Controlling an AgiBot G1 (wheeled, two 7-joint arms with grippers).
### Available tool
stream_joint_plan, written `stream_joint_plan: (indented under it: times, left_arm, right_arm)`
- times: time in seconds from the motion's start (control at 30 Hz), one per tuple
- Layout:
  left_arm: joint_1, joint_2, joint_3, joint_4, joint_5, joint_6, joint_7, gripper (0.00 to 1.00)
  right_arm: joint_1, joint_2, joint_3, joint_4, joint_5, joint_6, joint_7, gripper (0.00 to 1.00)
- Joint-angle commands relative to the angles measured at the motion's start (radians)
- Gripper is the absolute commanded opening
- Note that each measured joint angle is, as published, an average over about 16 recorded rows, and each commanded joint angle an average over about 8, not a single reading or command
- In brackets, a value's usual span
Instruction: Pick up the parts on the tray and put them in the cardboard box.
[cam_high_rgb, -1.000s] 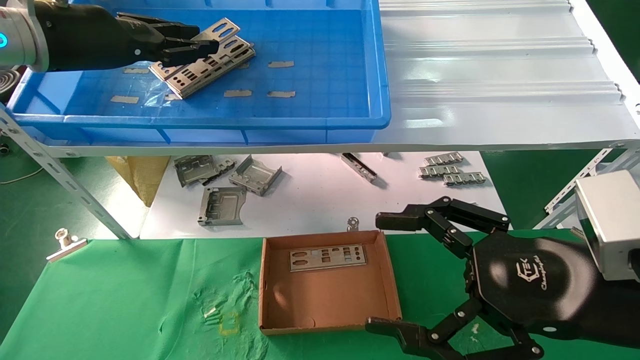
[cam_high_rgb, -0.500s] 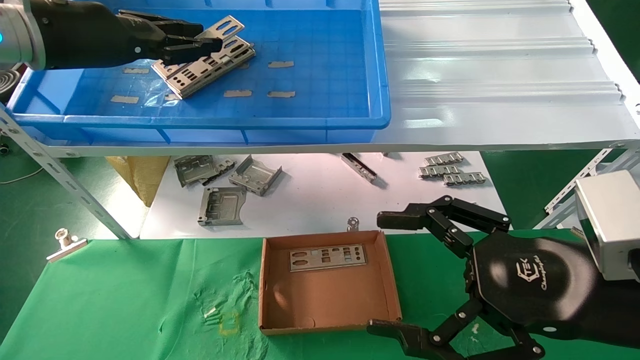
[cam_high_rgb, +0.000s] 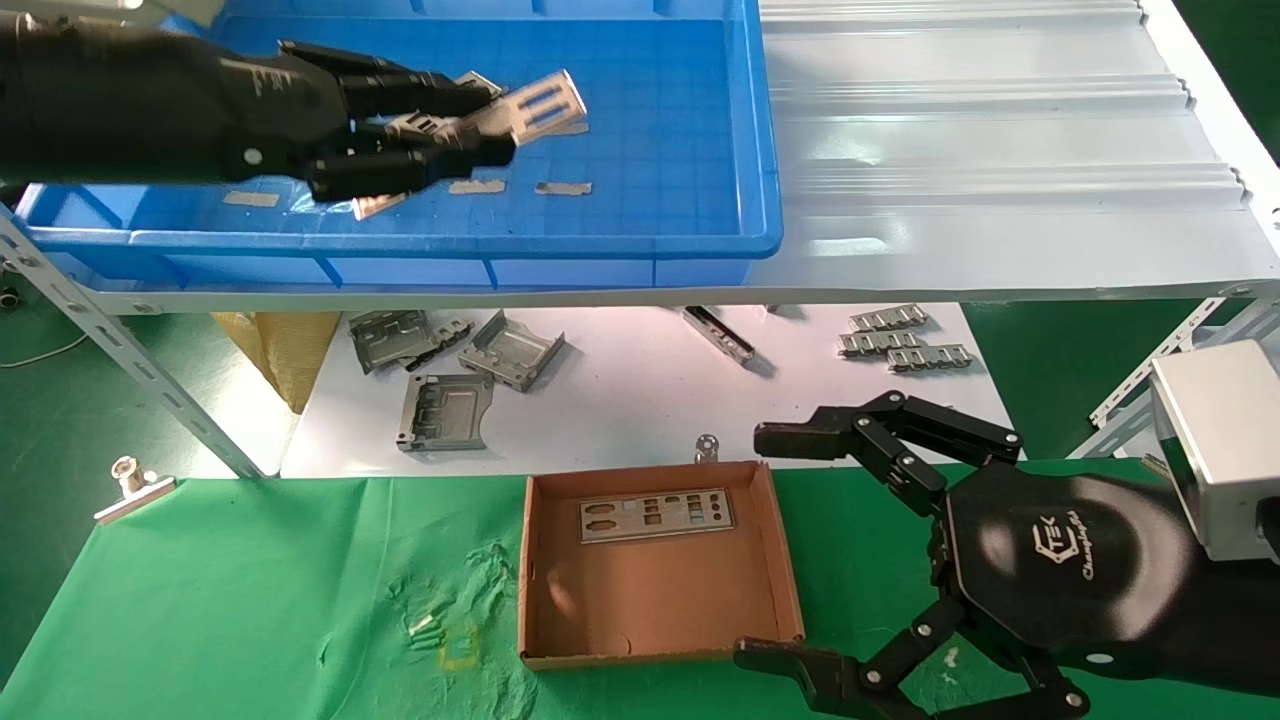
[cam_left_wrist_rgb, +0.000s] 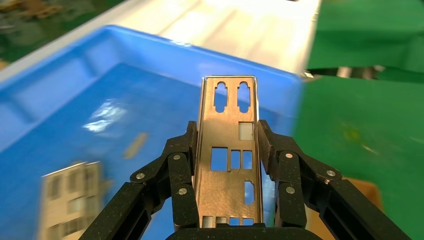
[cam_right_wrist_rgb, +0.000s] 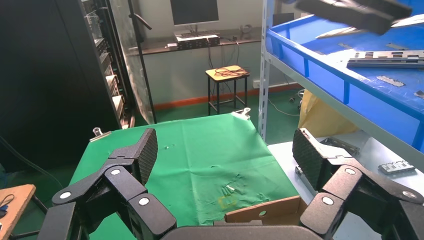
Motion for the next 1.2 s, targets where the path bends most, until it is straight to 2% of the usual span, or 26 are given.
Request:
stream_joint_plan:
  times: [0.03,0.13,0.23,0.43,0.57,0.67,0.83,1.2]
  left_arm:
    - [0.002,-0.003,-0.002,-0.004,0.001,0.05,0.018,0.0]
    - [0.044,-0.018,0.016,-0.097,-0.036,0.062,0.045,0.0]
    - [0.114,-0.06,0.058,-0.258,-0.121,0.067,0.055,0.0]
    - [0.265,-0.211,0.197,-0.648,-0.376,0.059,0.005,0.0]
    - [0.318,-0.262,0.296,-0.782,-0.465,0.049,-0.017,0.0]
    - [0.346,-0.248,0.373,-0.803,-0.471,0.042,-0.02,0.0]
    - [0.386,-0.18,0.471,-0.748,-0.427,-0.004,-0.018,0.0]
    - [0.47,-0.04,0.533,-0.641,-0.296,-0.263,-0.016,0.0]
  right_arm:
    - [0.0,0.0,0.0,0.0,0.0,0.0,0.0,1.0]
    - [0.0,0.0,0.0,0.0,0.0,0.0,0.0,1.0]
    - [0.0,0.0,0.0,0.0,0.0,0.0,0.0,1.0]
    - [0.0,0.0,0.0,0.0,0.0,0.0,0.0,1.0]
    - [0.0,0.0,0.0,0.0,0.0,0.0,0.0,1.0]
    - [0.0,0.0,0.0,0.0,0.0,0.0,0.0,1.0]
    - [0.0,0.0,0.0,0.0,0.0,0.0,0.0,1.0]
    - [0.0,0.0,0.0,0.0,0.0,0.0,0.0,1.0]
